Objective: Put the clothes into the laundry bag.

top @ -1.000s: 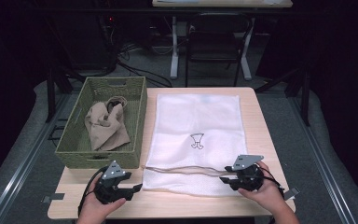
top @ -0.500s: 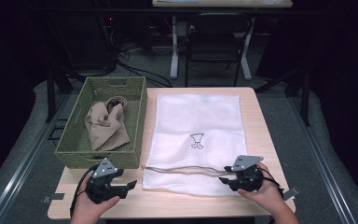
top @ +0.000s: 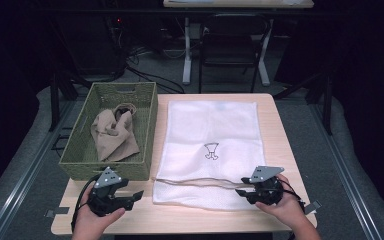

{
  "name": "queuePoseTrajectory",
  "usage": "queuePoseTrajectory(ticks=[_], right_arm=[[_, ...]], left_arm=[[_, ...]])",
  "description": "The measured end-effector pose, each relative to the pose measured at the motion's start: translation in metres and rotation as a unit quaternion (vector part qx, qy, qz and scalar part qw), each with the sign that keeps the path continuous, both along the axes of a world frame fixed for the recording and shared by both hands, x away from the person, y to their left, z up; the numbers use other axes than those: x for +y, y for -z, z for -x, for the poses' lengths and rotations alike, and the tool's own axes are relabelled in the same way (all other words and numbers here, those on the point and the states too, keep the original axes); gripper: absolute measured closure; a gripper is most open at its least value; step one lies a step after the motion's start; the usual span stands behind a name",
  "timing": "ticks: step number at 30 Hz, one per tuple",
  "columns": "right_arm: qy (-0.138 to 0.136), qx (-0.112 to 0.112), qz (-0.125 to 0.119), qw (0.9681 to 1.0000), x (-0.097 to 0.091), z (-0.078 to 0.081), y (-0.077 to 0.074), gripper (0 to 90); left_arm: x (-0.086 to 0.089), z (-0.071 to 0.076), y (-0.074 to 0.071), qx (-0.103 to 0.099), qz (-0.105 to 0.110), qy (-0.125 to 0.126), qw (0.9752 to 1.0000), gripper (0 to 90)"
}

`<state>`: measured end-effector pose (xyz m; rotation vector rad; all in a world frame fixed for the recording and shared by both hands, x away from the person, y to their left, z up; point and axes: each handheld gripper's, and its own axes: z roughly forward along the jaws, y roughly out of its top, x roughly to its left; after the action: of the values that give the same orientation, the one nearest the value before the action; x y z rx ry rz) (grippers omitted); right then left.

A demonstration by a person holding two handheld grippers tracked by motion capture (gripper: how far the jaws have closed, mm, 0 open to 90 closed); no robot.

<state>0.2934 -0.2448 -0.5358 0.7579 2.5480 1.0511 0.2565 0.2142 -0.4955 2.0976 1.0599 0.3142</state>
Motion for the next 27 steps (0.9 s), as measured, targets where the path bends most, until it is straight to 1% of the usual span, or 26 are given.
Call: queuePoseTrajectory(ticks=[4,8,10,13,17,19,21,23,24,27], right_arm=[[0.000,0.001,0.000,1.0000,0.001,-0.002,0.000,53.5],[-0.008,-0.002,0.001,1.0000,0.004,-0.003,0.000,53.5],[-0.010,-0.002,0.004,0.9999,0.004,-0.003,0.000,53.5],[-0.010,-0.003,0.003,0.9999,0.004,-0.002,-0.001,53.4],[-0.012,-0.006,0.002,0.9999,0.006,-0.001,-0.002,53.4],[-0.012,-0.006,0.004,0.9999,0.007,0.000,-0.002,53.4],[-0.011,-0.005,0.006,0.9999,0.008,0.000,-0.002,53.4],[-0.010,-0.006,0.006,0.9999,0.008,0.000,-0.001,53.4],[-0.010,-0.006,0.006,0.9999,0.008,0.000,-0.001,53.4],[-0.010,-0.004,0.006,0.9999,0.009,0.000,0.000,53.4]], left_arm=[[0.002,0.002,-0.002,0.001,0.002,-0.004,1.0000,32.1],[0.003,0.004,-0.005,0.002,0.005,-0.007,1.0000,32.0],[0.004,0.005,-0.008,0.002,0.000,-0.010,0.9999,32.0],[0.006,0.005,-0.014,0.002,0.002,-0.024,0.9997,32.3],[0.010,0.004,-0.019,0.004,0.005,-0.033,0.9994,32.6],[0.014,0.002,-0.024,0.005,0.005,-0.038,0.9992,32.4],[0.018,-0.001,-0.027,0.001,0.003,-0.046,0.9990,32.0],[0.020,-0.003,-0.028,0.000,0.005,-0.051,0.9987,31.6],[0.021,-0.005,-0.029,0.004,0.009,-0.055,0.9984,31.3],[0.023,-0.011,-0.033,0.006,0.006,-0.056,0.9984,31.3]])
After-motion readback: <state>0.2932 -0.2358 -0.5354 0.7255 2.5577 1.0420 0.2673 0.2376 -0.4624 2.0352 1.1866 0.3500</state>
